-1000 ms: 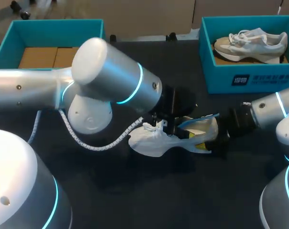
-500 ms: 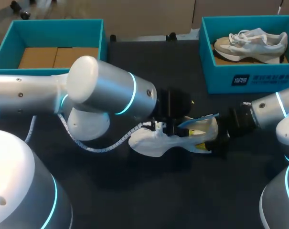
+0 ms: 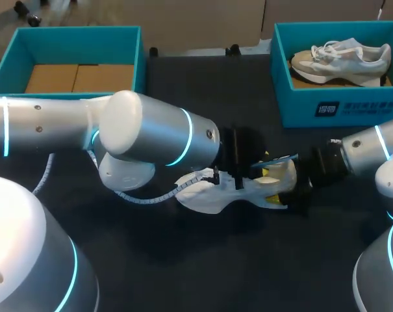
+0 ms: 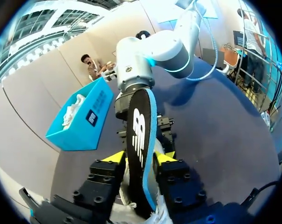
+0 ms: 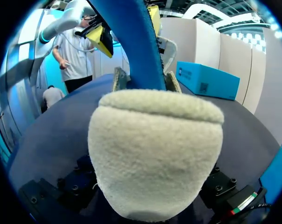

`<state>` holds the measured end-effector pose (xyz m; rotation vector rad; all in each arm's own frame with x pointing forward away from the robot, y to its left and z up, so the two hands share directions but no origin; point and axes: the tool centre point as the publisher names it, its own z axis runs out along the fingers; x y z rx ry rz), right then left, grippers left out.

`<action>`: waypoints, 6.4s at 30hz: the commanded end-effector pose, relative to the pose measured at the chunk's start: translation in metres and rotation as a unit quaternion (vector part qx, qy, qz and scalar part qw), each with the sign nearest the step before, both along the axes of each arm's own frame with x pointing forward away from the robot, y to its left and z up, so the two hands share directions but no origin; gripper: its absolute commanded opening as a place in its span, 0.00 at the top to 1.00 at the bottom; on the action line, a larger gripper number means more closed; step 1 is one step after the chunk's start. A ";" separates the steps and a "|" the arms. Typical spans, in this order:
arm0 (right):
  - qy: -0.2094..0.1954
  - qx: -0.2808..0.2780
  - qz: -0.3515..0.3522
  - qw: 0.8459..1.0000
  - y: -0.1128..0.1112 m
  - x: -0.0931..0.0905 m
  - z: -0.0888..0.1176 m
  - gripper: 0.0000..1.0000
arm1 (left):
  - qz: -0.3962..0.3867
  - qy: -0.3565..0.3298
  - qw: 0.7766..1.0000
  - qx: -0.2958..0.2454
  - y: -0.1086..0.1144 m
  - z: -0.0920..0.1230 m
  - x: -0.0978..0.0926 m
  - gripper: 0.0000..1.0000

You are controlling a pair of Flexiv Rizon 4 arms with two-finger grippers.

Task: Take the shoe out of the shoebox, open the shoe tongue, remove and reinsert the insole, then place the shoe into the shoebox

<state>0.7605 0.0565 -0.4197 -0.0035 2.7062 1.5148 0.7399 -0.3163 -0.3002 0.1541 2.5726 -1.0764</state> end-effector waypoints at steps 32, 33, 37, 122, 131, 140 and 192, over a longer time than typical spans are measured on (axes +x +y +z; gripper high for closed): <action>0.000 -0.002 0.000 1.000 0.003 -0.002 -0.005 1.00 | -0.093 0.035 0.992 -0.082 -0.028 0.132 0.017 1.00; 0.000 -0.002 0.000 1.000 0.003 -0.002 -0.005 1.00 | -0.099 0.031 0.991 -0.085 -0.029 0.137 0.019 1.00; 0.000 -0.002 0.000 1.000 0.003 -0.002 -0.005 1.00 | -0.116 0.024 0.989 -0.092 -0.034 0.158 0.025 1.00; 0.000 -0.002 0.000 1.000 0.003 -0.002 -0.005 1.00 | -0.071 0.410 0.845 -0.337 0.005 0.322 -0.026 1.00; 0.000 -0.002 0.000 1.000 0.003 -0.002 -0.005 1.00 | -0.091 0.460 0.817 -0.336 0.022 0.343 -0.043 1.00; 0.000 -0.002 0.000 1.000 0.003 -0.002 -0.005 1.00 | -0.094 0.480 0.800 -0.347 0.039 0.356 -0.056 1.00; 0.000 -0.002 0.000 1.000 0.003 -0.002 -0.005 1.00 | -0.042 0.589 0.731 -0.341 0.065 0.356 -0.146 1.00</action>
